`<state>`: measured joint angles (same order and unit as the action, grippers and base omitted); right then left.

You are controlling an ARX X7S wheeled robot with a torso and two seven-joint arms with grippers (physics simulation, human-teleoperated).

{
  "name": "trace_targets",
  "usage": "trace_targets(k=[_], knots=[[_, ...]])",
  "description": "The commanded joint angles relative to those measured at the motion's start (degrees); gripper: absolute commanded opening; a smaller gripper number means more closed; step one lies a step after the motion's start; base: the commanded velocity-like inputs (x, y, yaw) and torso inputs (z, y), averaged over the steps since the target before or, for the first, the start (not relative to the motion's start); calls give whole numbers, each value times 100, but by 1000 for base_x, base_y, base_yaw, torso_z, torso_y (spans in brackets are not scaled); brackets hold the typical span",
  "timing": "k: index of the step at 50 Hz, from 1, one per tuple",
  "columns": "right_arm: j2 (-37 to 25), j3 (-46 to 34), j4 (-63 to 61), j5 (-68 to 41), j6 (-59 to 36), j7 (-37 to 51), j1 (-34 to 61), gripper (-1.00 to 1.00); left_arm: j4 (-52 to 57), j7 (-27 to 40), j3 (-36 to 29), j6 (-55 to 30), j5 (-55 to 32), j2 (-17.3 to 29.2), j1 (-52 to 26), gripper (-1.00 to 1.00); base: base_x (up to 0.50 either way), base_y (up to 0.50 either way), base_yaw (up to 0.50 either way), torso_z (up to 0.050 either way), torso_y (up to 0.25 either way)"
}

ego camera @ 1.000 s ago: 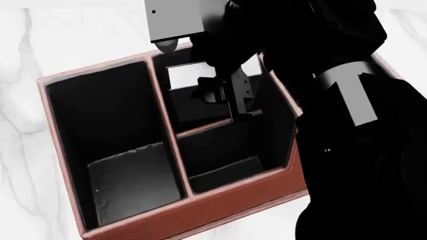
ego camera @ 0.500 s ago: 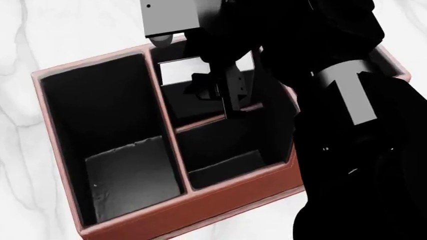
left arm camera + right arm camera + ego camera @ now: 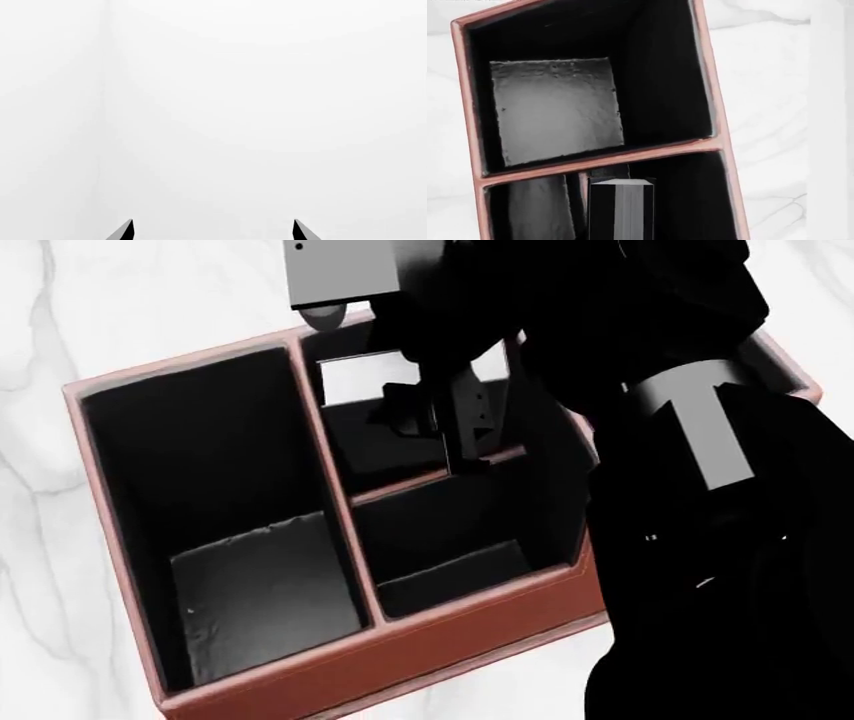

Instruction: Pick up the book and place it in the front compartment of the caddy.

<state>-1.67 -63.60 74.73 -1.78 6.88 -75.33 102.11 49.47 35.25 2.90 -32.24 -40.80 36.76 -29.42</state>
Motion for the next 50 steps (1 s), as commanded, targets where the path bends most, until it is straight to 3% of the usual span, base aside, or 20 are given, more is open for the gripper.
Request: trace_targets(k=[1,50], knots=[[83,-50,26,222,-91,75,-5,100,-25,-111,121,88,58,-95,-7,100,0,0,0,0,0],[34,0,26,146,-136,346,325,100,-38,-56,93,144,20,-47,8,100,0,0,0,0,0]])
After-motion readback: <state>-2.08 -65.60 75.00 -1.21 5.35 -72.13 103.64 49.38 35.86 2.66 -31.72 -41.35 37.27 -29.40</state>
